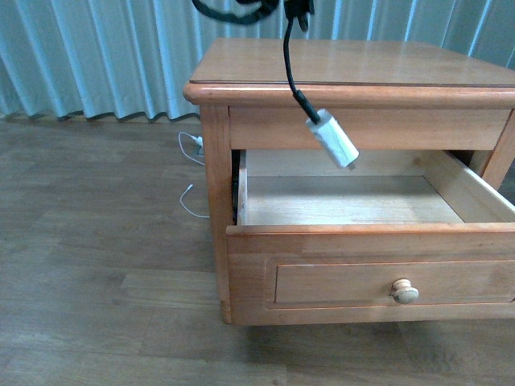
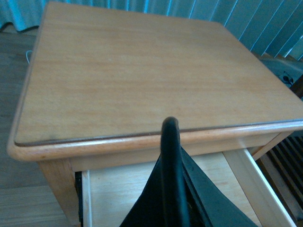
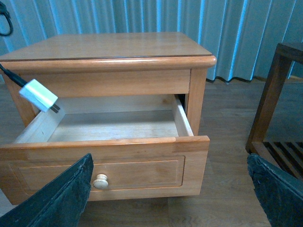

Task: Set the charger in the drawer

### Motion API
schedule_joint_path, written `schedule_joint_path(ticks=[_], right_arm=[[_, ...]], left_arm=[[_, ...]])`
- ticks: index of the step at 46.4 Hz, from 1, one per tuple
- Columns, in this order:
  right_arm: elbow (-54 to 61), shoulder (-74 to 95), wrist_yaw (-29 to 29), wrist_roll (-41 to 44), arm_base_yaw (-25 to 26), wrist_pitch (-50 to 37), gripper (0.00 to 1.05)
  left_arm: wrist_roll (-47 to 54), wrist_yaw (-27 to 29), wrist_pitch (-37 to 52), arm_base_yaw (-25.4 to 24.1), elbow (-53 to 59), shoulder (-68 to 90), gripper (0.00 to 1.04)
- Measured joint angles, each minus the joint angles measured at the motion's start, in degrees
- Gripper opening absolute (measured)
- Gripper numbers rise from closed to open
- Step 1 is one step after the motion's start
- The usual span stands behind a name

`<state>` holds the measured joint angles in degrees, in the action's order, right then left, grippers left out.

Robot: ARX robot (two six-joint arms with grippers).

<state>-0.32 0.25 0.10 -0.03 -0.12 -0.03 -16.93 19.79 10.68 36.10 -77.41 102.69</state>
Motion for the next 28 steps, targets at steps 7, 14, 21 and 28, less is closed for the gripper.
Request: schedule_joint_path(ticks=[7,14,21,28], right_arm=[[0.0,0.0,0.0,0.0,0.0,0.0,0.97],[0.0,0.0,0.0,0.0,0.0,0.0,0.97],[0.0,0.0,0.0,0.0,0.0,0.0,0.97],[0.0,0.0,0.0,0.0,0.0,0.0,0.97]], left_arm=[[-1.4,-0.6,0.1,0.6,-0.3,5.7,0.04],[-2.1,-1.0,-0.1,0.9,-2.2,10.8,0.04],[-3.1,-1.0,-0.3,1.1,-5.4,15.1,0.04],[-3.8,-1.0,-0.7,1.2,-7.9,17.9,0.04]])
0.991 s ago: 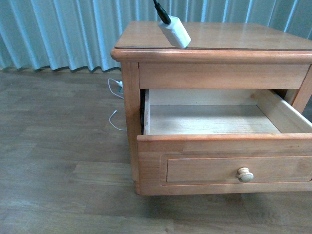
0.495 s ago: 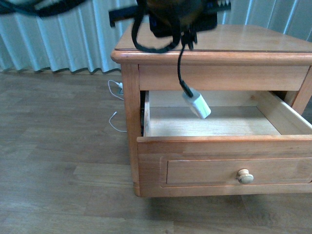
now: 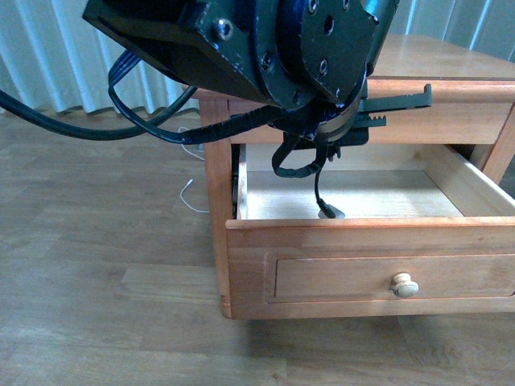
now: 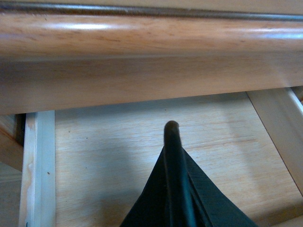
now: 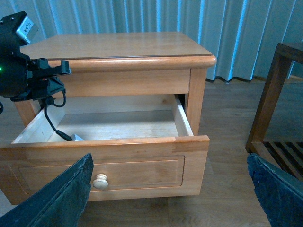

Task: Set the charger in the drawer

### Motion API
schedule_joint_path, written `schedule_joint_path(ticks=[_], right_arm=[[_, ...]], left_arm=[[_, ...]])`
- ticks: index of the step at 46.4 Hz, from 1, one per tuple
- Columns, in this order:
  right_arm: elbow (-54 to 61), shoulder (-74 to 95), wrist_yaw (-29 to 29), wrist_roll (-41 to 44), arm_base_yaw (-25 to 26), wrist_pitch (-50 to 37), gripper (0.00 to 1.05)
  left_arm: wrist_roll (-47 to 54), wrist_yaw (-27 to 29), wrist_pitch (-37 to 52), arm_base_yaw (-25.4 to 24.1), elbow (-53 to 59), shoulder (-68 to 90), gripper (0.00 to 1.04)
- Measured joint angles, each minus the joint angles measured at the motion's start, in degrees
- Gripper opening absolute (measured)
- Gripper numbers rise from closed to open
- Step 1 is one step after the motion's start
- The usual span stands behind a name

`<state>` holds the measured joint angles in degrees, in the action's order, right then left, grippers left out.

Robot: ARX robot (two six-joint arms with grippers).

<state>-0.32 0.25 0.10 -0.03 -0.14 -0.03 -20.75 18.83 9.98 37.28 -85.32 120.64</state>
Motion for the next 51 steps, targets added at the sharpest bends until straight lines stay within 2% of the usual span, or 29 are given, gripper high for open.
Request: schedule_joint_path(ticks=[12,14,19,25,29,41,51], right_arm=[[0.0,0.0,0.0,0.0,0.0,0.0,0.97],[0.0,0.0,0.0,0.0,0.0,0.0,0.97],[0.0,0.0,0.0,0.0,0.0,0.0,0.97],[0.0,0.0,0.0,0.0,0.0,0.0,0.97],[0.0,0.0,0.0,0.0,0.0,0.0,0.97],[0.0,0.0,0.0,0.0,0.0,0.0,0.97],[0.0,0.0,0.0,0.0,0.0,0.0,0.97]], left_arm=[[-0.5,-0.5,-0.3,0.1,-1.3,2.4,0.04],[-0.4,-1.1,-0.5,0.1,-1.3,2.5,0.07],[0.4,-1.0,-0.2,0.5,-0.4,2.4,0.31],[1.6,-0.2,0.2,0.5,1.5,1.7,0.47],[3.0,0.4,0.6,0.3,3.9,-0.4,0.63],[5.7,1.1,1.5,-1.7,9.2,-10.6,0.99],[7.1,1.6,1.5,-4.1,13.7,-18.4,0.99]])
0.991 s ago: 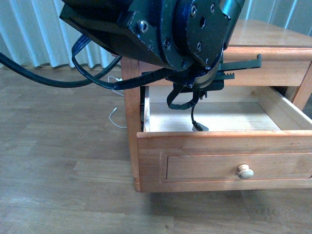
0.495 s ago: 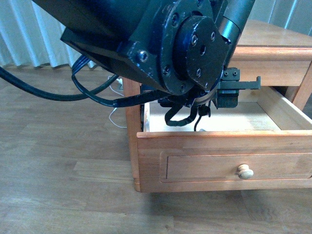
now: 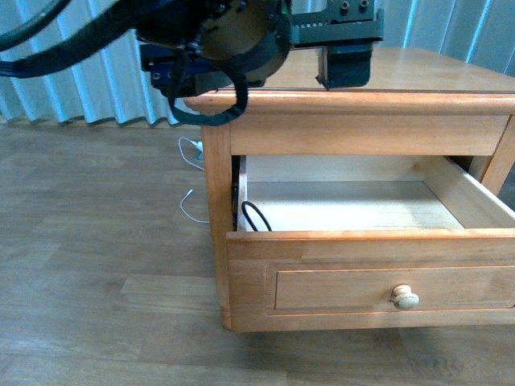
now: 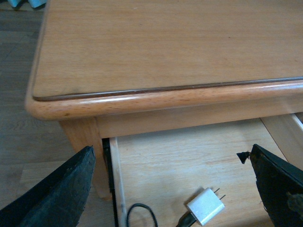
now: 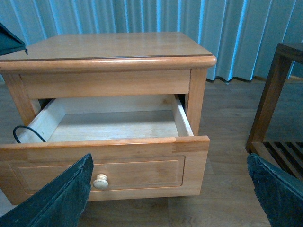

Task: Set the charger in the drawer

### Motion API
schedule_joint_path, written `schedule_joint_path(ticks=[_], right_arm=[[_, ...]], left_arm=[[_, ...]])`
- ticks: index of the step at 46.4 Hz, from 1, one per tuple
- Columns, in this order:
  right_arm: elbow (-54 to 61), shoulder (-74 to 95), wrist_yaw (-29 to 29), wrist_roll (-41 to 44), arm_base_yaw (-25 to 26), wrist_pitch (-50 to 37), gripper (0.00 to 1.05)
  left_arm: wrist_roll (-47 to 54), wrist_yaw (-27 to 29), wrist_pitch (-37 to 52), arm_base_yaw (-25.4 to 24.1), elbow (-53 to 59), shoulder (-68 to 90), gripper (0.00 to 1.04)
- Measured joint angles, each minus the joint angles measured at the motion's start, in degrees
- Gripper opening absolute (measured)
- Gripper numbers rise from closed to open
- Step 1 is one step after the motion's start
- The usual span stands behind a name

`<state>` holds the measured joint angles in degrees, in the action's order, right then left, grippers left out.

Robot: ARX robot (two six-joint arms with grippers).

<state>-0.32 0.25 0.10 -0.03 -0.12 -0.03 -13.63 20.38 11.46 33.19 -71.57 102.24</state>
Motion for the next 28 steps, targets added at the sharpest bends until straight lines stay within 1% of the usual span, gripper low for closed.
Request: schedule_joint_path(ticks=[15,21,28], right_arm=[[0.0,0.0,0.0,0.0,0.0,0.0,0.97],[0.0,0.0,0.0,0.0,0.0,0.0,0.97],[0.0,0.0,0.0,0.0,0.0,0.0,0.97]], left_arm=[[0.1,-0.2,0.1,-3.0,7.9,-10.5,0.99],[0.3,0.0,0.1,-5.1,13.9,-20.3,0.99],[0.3,0.7,-1.2,-6.4,20.4,-30.8,0.99]])
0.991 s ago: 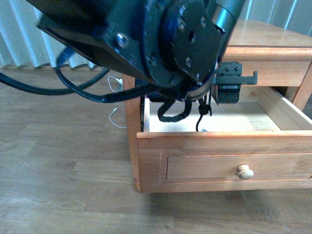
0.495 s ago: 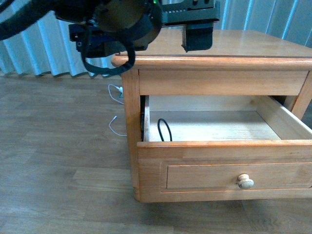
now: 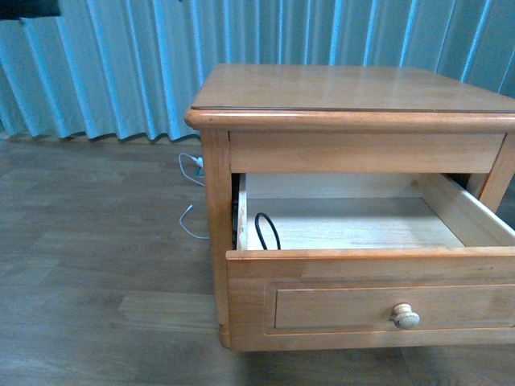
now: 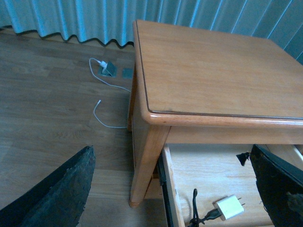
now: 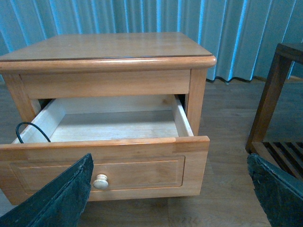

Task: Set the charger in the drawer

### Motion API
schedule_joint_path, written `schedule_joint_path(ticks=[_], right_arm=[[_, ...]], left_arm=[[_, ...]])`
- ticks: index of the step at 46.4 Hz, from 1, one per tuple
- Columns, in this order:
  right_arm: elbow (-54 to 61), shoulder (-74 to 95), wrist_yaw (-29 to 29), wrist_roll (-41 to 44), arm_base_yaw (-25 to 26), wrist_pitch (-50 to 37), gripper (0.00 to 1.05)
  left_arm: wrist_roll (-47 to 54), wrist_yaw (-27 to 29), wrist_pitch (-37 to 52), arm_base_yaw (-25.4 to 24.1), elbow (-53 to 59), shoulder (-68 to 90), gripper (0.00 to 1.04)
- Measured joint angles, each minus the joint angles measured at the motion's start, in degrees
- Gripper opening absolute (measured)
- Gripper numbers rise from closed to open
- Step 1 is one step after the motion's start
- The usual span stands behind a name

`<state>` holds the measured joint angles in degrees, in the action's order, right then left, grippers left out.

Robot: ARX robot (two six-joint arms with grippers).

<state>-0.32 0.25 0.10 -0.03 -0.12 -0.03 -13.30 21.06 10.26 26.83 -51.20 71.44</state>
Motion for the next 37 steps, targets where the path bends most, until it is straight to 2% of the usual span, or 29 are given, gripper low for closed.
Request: schedule_joint_path(ticks=[14,21,25,27,37], right_arm=[[0.0,0.0,0.0,0.0,0.0,0.0,0.97],[0.0,0.0,0.0,0.0,0.0,0.0,0.97],[0.0,0.0,0.0,0.0,0.0,0.0,0.97],[0.0,0.0,0.0,0.0,0.0,0.0,0.97],[0.0,0.0,0.0,0.0,0.0,0.0,0.97]], left_arm=[[0.2,-0.5,-13.4,-5.7,12.9,-29.1,0.99],[0.2,-5.0,-26.4,-14.8,18.4,-47.2,0.99],[-0.5,-10.1,-26.6,-21.6,20.8,-51.6,0.99],[-0.9,-11.0,-26.6,-25.2,21.7,-52.2,0.99],[-1.4,-11.9,-26.6,-26.3,22.2,-52.1,0.99]])
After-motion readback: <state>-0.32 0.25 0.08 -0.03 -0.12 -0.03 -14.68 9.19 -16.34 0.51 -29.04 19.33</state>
